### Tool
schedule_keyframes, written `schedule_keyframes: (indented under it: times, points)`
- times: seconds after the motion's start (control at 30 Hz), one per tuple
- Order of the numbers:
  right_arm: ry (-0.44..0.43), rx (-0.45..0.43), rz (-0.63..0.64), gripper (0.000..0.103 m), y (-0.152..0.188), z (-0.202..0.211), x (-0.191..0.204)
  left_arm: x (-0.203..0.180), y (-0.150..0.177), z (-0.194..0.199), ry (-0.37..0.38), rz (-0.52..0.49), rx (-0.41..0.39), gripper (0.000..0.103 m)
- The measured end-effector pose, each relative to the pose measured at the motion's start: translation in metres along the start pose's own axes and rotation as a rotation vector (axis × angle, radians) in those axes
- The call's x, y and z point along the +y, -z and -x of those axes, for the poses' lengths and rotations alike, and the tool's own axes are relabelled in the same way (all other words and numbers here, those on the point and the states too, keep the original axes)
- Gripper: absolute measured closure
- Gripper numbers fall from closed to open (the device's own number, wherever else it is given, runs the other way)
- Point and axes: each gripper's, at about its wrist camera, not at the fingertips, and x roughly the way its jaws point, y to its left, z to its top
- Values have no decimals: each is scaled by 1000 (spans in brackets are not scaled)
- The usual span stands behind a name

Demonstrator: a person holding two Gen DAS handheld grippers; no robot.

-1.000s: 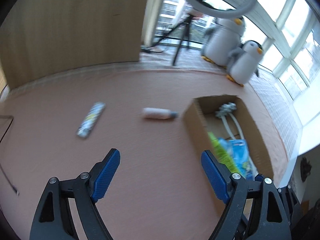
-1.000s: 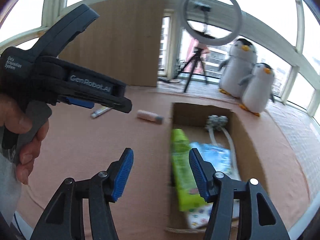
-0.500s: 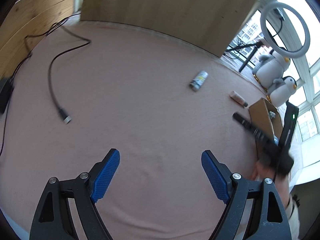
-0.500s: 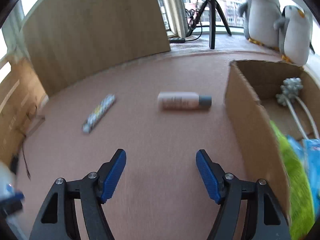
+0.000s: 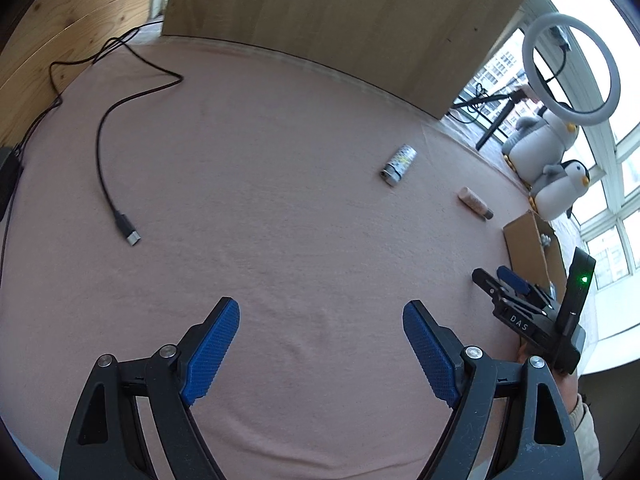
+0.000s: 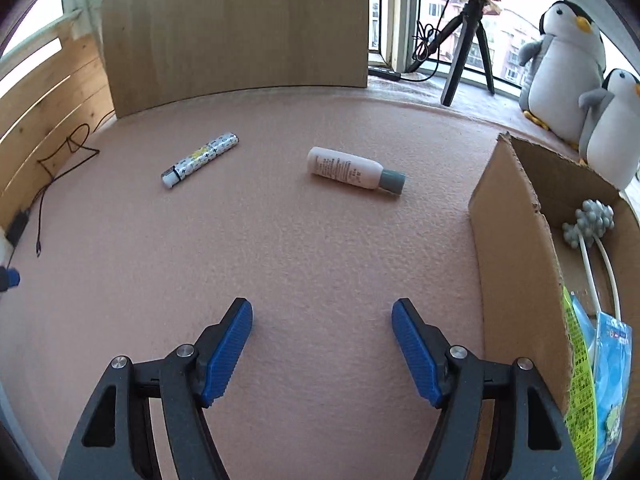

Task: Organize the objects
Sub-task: 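Move the right gripper to the white bottle and close on its cap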

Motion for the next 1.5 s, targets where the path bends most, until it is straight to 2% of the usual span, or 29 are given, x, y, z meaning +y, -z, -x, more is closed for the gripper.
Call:
schedule_keyframes:
  times: [0.13,0.23,0.33,0.37,0.43,0.53,0.67,0.77,0.87,0.97,1.03,1.1,1.2,1.3,1.5]
  points:
    - [17,9,19,34,-12,-3,-2,-12,-1,-6,4,-11,13,16]
    - [84,-24,87,33,-39,-6,10,-17,0,-9,14,-15,24,16]
    - [106,-49,171,33,-78,-19,15,-22,1,-9,40,-25,26,16]
    - [107,-35,188,31,-87,-27,15,-24,0,-11,45,-27,24,16]
    - [78,50,200,30,-106,-50,10,-22,1,-8,55,-23,21,16]
    - [9,166,135,30,-112,-75,-4,-16,3,-1,57,-8,5,16]
    - [-72,188,102,30,-96,-64,1,0,1,4,44,25,-9,16]
    - [-37,171,119,30,-77,-53,15,11,-2,4,39,55,-9,16]
    - [-9,119,75,33,-64,-47,14,13,-1,5,41,66,-10,16]
    - [15,70,17,51,-64,-44,5,10,3,8,39,52,-14,16]
    - [36,54,-13,79,-64,-43,0,7,7,10,39,47,-11,16]
    - [26,52,-64,85,-64,-43,-7,7,11,12,38,47,-10,16]
    - [2,58,-71,85,-59,-39,-5,7,19,17,35,52,-14,16]
    - [-23,61,-37,85,-35,-25,17,8,23,17,36,57,-15,16]
    - [-131,53,85,85,48,30,109,1,26,-1,61,47,32,16]
